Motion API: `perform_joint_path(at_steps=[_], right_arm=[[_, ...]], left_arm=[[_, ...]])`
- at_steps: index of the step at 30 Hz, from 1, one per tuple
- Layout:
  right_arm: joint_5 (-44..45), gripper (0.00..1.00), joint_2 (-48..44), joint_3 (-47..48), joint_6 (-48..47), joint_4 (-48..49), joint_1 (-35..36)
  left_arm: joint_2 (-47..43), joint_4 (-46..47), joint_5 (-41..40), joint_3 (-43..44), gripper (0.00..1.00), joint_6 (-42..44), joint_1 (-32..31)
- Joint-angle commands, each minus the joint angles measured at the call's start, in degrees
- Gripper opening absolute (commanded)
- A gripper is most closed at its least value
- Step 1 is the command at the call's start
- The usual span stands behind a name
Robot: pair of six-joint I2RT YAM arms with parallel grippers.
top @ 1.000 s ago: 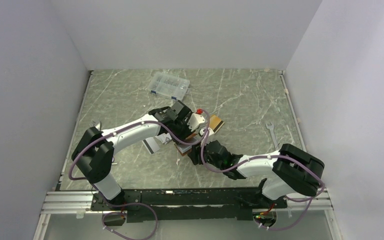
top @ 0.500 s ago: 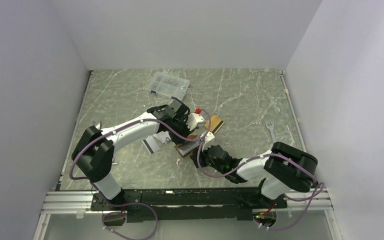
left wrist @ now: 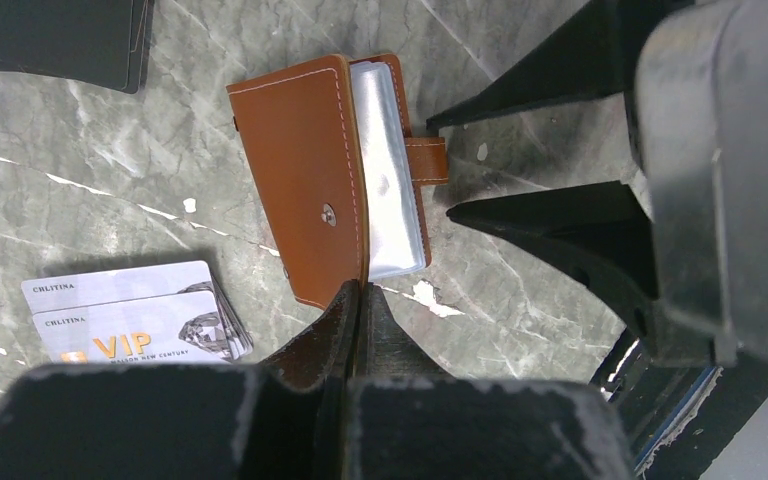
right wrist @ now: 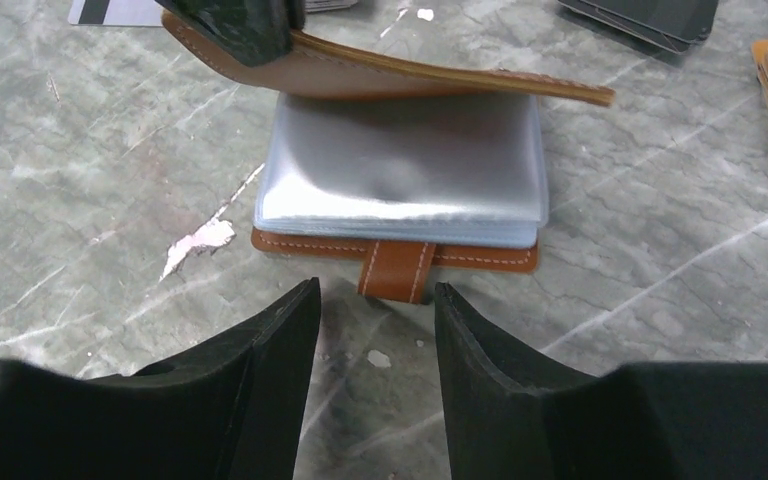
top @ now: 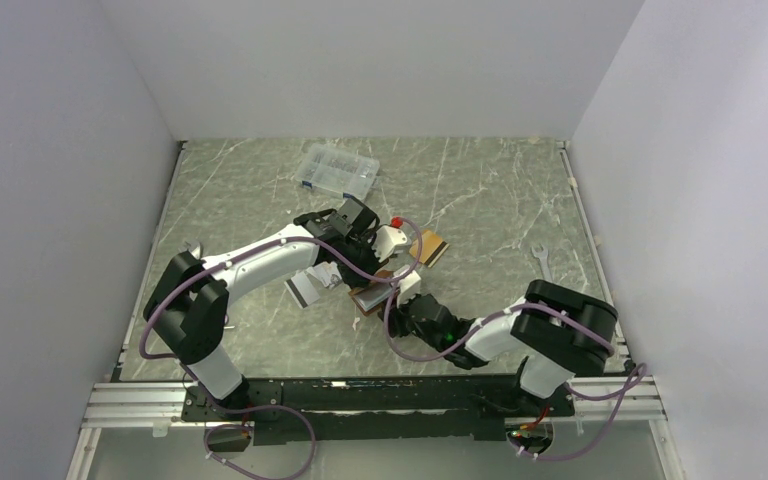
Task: Put the credit cards into the card holder
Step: Close the card holder at the center of the board.
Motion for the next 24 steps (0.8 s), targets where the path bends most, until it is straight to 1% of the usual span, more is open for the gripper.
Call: perform_joint_path(at_steps=[1, 8, 11, 13, 16, 18, 24], right_arm=[[4.6, 0.47, 2.3, 3.0, -2.5, 1.5, 1.8], [11.8, 0.35, 2.9, 3.3, -2.4, 2.6, 4.2], [14.1, 0.25, 3.0, 2.7, -1.1, 3.8, 5.0], [15.6, 0.15, 2.7, 2.0, -0.3, 5.5, 5.8], [18.9, 0.07, 2.0, 1.1, 0.4, 8.3, 7.3], [21.1, 0.0, 0.2, 0.3, 0.1, 9.7, 8.0], [22.9, 0.0, -4.9, -1.1, 0.1, 8.9, 8.7]], left_arm=[[-0.1, -0.6, 1.6, 1.7, 0.0, 0.8, 0.2], [-0.1, -0.7, 1.7, 1.3, 0.0, 0.9, 0.3], [-0.3, -0.6, 1.5, 0.8, 0.0, 0.9, 0.3], [-0.6, -0.4, 1.0, 0.5, 0.0, 0.9, 0.4], [-0.6, -0.5, 0.6, 0.4, 0.0, 1.0, 0.7], [-0.2, -1.1, 1.3, 1.0, 0.0, 0.7, 1.6], [-0.4, -1.0, 0.5, 1.3, 0.0, 0.5, 2.8]])
